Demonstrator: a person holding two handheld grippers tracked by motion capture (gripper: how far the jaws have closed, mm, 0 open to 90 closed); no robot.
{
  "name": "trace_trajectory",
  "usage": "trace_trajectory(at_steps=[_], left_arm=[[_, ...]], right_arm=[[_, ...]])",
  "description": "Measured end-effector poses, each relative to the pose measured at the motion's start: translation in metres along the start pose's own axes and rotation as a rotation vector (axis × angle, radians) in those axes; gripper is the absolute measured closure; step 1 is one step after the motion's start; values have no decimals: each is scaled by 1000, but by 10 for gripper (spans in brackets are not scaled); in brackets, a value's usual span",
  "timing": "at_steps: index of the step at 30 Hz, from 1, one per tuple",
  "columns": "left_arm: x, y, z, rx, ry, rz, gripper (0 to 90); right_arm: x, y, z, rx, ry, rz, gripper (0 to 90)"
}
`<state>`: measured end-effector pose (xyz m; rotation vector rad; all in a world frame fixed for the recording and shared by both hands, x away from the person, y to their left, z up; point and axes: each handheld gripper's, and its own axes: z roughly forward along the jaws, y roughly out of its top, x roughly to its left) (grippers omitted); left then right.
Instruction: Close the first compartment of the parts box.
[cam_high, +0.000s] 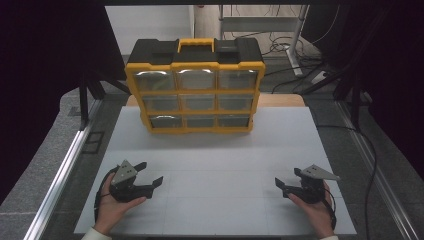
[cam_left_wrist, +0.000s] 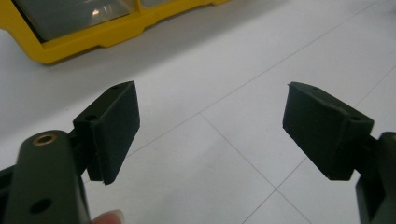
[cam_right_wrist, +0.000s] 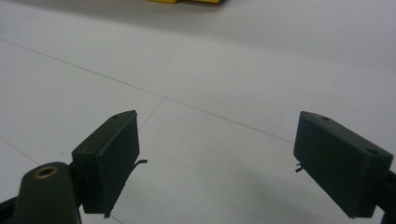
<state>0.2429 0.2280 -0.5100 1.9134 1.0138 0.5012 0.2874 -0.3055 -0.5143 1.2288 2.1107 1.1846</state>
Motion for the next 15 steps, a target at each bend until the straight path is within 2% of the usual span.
trace_trajectory(at_steps=[8, 15], left_arm=[[0, 1, 3, -4, 11, 25, 189], [0, 2, 2, -14, 2, 23, 187]], right_arm=[[0, 0, 0, 2, 1, -4, 145], [0, 0, 1, 4, -1, -8, 145]])
